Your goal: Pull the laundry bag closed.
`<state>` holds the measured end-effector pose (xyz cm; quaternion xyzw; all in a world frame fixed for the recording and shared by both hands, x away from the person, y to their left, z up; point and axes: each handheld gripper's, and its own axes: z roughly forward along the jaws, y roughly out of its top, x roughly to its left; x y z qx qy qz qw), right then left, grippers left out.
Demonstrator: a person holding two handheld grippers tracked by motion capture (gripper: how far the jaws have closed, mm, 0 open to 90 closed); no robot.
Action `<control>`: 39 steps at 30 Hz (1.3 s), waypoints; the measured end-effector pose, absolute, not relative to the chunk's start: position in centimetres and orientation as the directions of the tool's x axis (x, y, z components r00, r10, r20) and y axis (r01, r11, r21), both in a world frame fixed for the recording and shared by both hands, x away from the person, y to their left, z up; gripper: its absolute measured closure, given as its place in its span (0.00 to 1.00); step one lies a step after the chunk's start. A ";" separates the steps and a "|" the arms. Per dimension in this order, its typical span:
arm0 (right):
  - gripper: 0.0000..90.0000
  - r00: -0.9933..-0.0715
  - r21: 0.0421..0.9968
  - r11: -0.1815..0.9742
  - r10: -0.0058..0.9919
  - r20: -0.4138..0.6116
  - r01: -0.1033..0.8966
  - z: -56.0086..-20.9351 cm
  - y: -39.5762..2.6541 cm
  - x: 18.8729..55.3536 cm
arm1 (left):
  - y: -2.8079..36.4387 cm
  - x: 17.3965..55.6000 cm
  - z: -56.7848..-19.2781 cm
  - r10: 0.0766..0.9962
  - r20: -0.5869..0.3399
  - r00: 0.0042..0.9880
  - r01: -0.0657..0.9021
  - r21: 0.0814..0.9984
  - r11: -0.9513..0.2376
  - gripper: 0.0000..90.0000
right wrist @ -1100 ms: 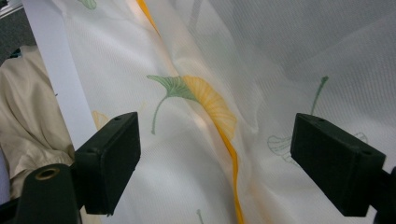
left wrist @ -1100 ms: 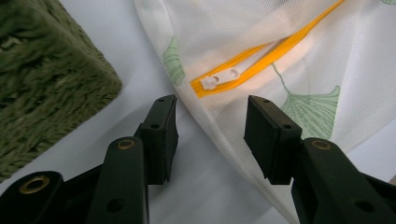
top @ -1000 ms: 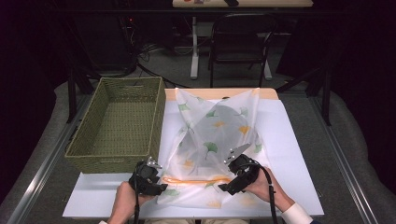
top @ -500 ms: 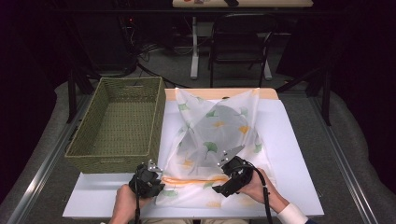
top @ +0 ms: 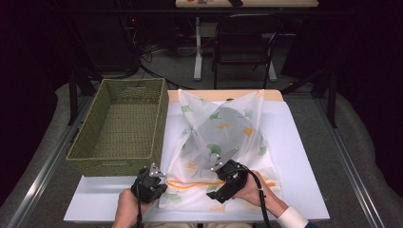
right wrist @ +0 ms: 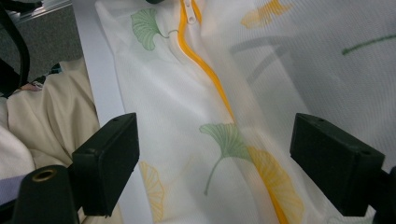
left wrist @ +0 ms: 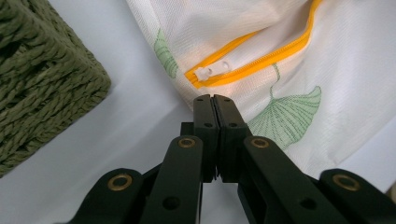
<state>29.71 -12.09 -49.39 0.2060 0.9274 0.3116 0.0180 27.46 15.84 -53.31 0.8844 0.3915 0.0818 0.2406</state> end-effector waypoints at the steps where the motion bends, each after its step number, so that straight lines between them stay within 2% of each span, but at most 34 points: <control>1: 0.17 -0.915 0.588 0.719 0.392 0.096 0.370 -49.4 -11.9 29.7 | 15.8 27.4 -53.3 0.731 -0.060 0.680 0.657 0.493 -0.571 0.98; 3: 0.17 -0.919 0.586 0.725 0.381 0.097 0.362 -49.5 -11.5 29.8 | 15.7 27.3 -53.4 0.722 -0.087 0.686 0.661 0.490 -0.569 0.98; 7: 0.17 -0.919 0.576 0.730 0.380 0.104 0.367 -49.7 -11.3 29.8 | 15.5 27.2 -53.5 0.722 -0.066 0.689 0.658 0.475 -0.585 0.97; 9: 0.17 -0.919 0.578 0.729 0.380 0.102 0.366 -49.7 -11.4 29.8 | 15.8 27.4 -53.3 0.732 -0.082 0.676 0.670 0.481 -0.565 0.90; 11: 0.18 -0.921 0.579 0.730 0.377 0.101 0.363 -49.7 -11.5 29.9 | 16.3 27.7 -52.8 0.751 -0.087 0.655 0.680 0.502 -0.534 0.79; 15: 0.19 -0.918 0.572 0.733 0.382 0.103 0.369 -49.9 -11.5 29.8 | 16.3 28.1 -52.5 0.779 -0.076 0.622 0.684 0.536 -0.494 0.76; 24: 0.20 -0.925 0.576 0.737 0.369 0.096 0.353 -49.8 -11.3 29.5 | 15.2 29.1 -53.4 0.797 -0.039 0.603 0.695 0.517 -0.501 0.79; 34: 0.22 -0.925 0.575 0.737 0.367 0.103 0.356 -49.9 -11.3 29.3 | 15.7 29.2 -54.0 0.804 -0.087 0.589 0.726 0.493 -0.479 0.76; 37: 0.23 -0.926 0.574 0.739 0.365 0.101 0.354 -49.9 -11.2 29.3 | 15.7 29.1 -54.1 0.791 -0.107 0.602 0.719 0.504 -0.479 0.85; 39: 0.23 -0.925 0.576 0.737 0.365 0.101 0.354 -49.8 -11.2 29.3 | 15.5 28.9 -54.1 0.785 -0.089 0.613 0.706 0.508 -0.494 0.90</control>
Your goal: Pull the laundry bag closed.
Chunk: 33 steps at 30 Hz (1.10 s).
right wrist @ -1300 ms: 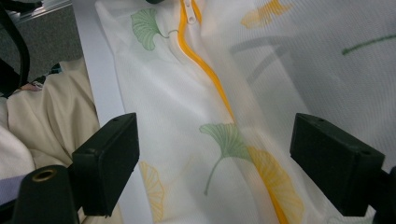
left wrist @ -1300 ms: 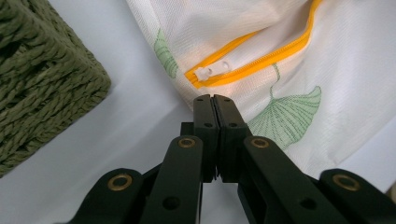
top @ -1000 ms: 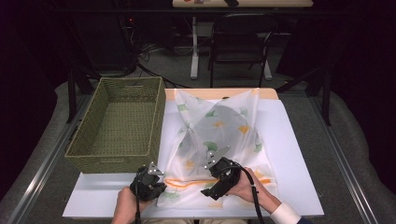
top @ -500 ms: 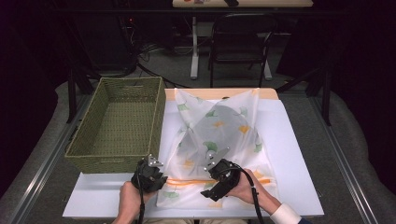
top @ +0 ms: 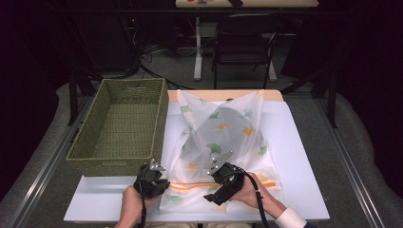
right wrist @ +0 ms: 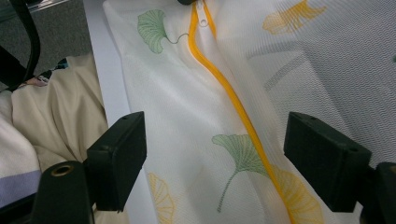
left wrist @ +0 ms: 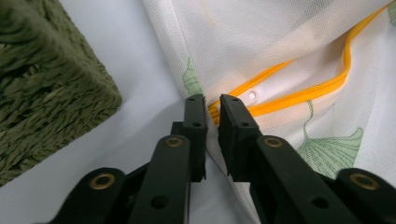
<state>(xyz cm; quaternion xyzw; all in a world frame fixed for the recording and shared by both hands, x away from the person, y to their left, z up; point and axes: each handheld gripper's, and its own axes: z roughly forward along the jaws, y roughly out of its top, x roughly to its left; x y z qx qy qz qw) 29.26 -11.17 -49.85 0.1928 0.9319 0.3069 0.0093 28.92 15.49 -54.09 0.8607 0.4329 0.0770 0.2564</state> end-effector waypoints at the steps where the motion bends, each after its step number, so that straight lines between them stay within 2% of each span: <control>1: 0.23 -0.926 0.577 0.737 0.364 0.100 0.353 -49.8 -11.2 29.3 | 15.5 28.9 -54.1 0.779 -0.085 0.622 0.699 0.508 -0.503 0.92; 4: 0.24 -0.927 0.577 0.738 0.361 0.100 0.349 -49.9 -11.1 29.3 | 15.6 28.9 -54.2 0.780 -0.096 0.619 0.699 0.521 -0.491 0.96; 11: 0.24 -0.928 0.575 0.740 0.359 0.103 0.350 -49.9 -11.1 29.3 | 15.4 28.2 -54.2 0.762 -0.157 0.628 0.709 0.520 -0.477 0.97; 15: 0.25 -0.926 0.570 0.741 0.361 0.108 0.355 -50.0 -11.1 29.3 | 15.0 27.8 -53.9 0.752 -0.145 0.643 0.695 0.523 -0.493 0.97; 18: 0.25 -0.929 0.572 0.743 0.354 0.104 0.347 -50.0 -11.0 29.3 | 15.4 28.2 -53.3 0.773 -0.140 0.618 0.697 0.552 -0.457 0.90; 19: 0.25 -0.929 0.571 0.743 0.355 0.104 0.348 -50.0 -11.0 29.3 | 15.4 28.4 -53.2 0.784 -0.136 0.605 0.702 0.555 -0.446 0.84; 23: 0.25 -0.931 0.572 0.745 0.348 0.106 0.344 -50.2 -10.7 29.2 | 14.8 29.2 -53.8 0.788 -0.119 0.603 0.709 0.532 -0.463 0.71; 27: 0.23 -0.934 0.572 0.748 0.340 0.107 0.338 -50.2 -10.5 29.2 | 14.3 29.5 -54.0 0.793 -0.096 0.602 0.707 0.527 -0.473 0.66; 33: 0.22 -0.938 0.569 0.753 0.328 0.109 0.329 -50.3 -10.3 29.1 | 14.2 29.6 -54.2 0.805 -0.098 0.585 0.718 0.525 -0.457 0.66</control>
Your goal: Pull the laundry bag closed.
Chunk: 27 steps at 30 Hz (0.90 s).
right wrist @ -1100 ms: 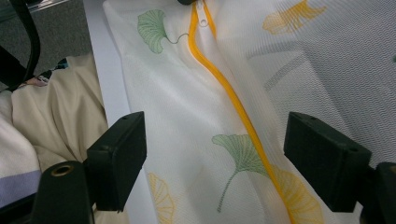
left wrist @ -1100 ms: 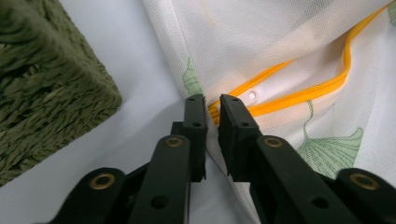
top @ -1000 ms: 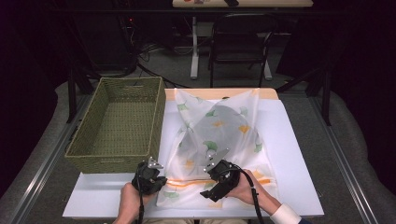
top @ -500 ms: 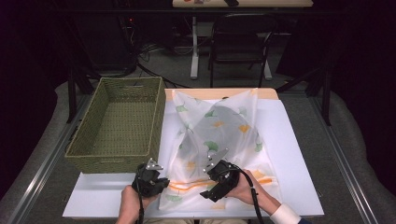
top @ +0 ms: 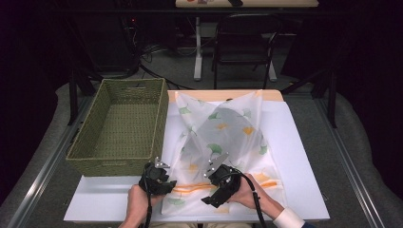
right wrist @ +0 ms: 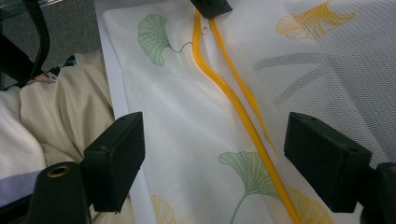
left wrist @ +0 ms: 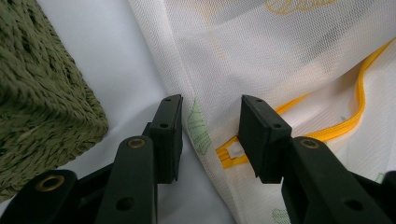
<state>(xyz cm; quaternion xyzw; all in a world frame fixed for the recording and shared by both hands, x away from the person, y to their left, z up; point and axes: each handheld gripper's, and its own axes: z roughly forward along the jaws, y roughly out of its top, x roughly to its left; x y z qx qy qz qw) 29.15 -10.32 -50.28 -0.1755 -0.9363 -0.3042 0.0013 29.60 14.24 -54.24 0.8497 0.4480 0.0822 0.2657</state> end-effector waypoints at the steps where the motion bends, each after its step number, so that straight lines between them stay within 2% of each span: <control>1: 0.23 -0.938 0.569 0.752 0.328 0.112 0.331 -50.3 -10.3 29.1 | 14.3 29.6 -54.2 0.805 -0.093 0.586 0.715 0.527 -0.459 0.66; 11: 0.21 -0.941 0.569 0.754 0.317 0.122 0.328 -50.5 -9.7 29.1 | 15.0 29.8 -54.6 0.797 -0.168 0.579 0.725 0.554 -0.410 0.95; 17: 0.19 -0.949 0.577 0.757 0.288 0.127 0.307 -50.7 -9.0 29.2 | 15.5 29.8 -54.0 0.771 -0.216 0.598 0.718 0.572 -0.397 0.97; 27: 0.17 -0.954 0.576 0.761 0.258 0.153 0.298 -51.3 -7.2 29.8 | 15.5 29.3 -52.9 0.746 -0.229 0.625 0.689 0.612 -0.389 0.97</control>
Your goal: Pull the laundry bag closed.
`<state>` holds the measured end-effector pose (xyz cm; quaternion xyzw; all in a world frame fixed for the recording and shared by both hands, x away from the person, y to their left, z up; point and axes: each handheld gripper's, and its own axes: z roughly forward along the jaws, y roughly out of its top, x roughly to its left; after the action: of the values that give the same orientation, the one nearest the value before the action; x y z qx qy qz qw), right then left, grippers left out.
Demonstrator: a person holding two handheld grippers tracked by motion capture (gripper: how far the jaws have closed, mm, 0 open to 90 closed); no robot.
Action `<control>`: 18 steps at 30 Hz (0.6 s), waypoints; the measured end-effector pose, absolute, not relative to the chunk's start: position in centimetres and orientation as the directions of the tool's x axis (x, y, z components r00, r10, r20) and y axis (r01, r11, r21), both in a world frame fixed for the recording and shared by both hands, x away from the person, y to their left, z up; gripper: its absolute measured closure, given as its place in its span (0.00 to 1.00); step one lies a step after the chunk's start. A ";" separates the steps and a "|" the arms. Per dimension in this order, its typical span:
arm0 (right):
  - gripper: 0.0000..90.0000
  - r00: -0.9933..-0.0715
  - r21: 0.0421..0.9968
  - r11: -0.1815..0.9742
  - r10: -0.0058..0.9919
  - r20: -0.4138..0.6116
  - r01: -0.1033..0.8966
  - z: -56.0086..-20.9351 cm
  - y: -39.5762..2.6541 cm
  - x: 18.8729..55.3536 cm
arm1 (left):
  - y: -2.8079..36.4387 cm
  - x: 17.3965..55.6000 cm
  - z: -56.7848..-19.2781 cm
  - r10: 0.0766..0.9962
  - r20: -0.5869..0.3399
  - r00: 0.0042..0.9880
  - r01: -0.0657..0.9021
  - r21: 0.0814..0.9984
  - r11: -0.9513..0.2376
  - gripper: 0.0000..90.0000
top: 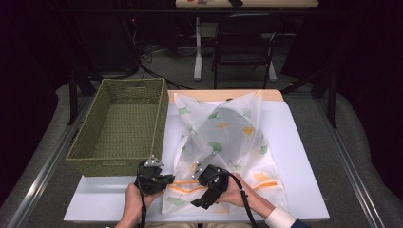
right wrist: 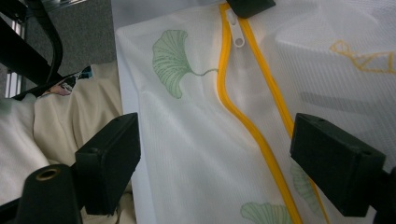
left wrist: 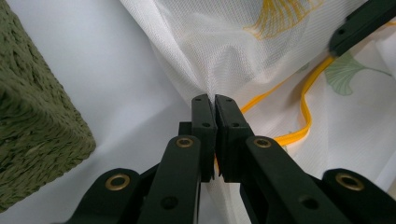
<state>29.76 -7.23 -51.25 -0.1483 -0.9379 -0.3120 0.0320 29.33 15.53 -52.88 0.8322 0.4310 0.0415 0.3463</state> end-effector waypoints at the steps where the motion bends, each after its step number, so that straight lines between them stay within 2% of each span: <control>1: 0.17 -0.953 0.576 0.760 0.259 0.157 0.301 -51.3 -7.1 29.8 | 15.5 29.3 -52.9 0.749 -0.230 0.621 0.689 0.615 -0.383 0.97; 5: 0.18 -0.956 0.589 0.754 0.244 0.163 0.293 -51.5 -6.3 30.3 | 15.4 29.2 -52.6 0.736 -0.230 0.636 0.678 0.623 -0.391 0.97; 7: 0.22 -0.957 0.591 0.753 0.238 0.166 0.290 -51.7 -5.7 30.5 | 15.4 29.2 -52.5 0.731 -0.225 0.644 0.670 0.626 -0.398 0.97; 13: 0.40 -0.957 0.596 0.748 0.233 0.174 0.291 -52.2 -4.5 31.1 | 15.4 29.2 -52.4 0.722 -0.225 0.655 0.663 0.629 -0.406 0.97; 18: 0.59 -0.955 0.612 0.733 0.231 0.188 0.297 -52.6 -4.0 31.8 | 15.3 29.2 -52.4 0.716 -0.222 0.662 0.658 0.628 -0.414 0.97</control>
<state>31.77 -3.97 -52.57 -0.1420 -0.9296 -0.3365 0.0495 29.23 15.29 -52.39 0.8399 0.4091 0.0405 0.3544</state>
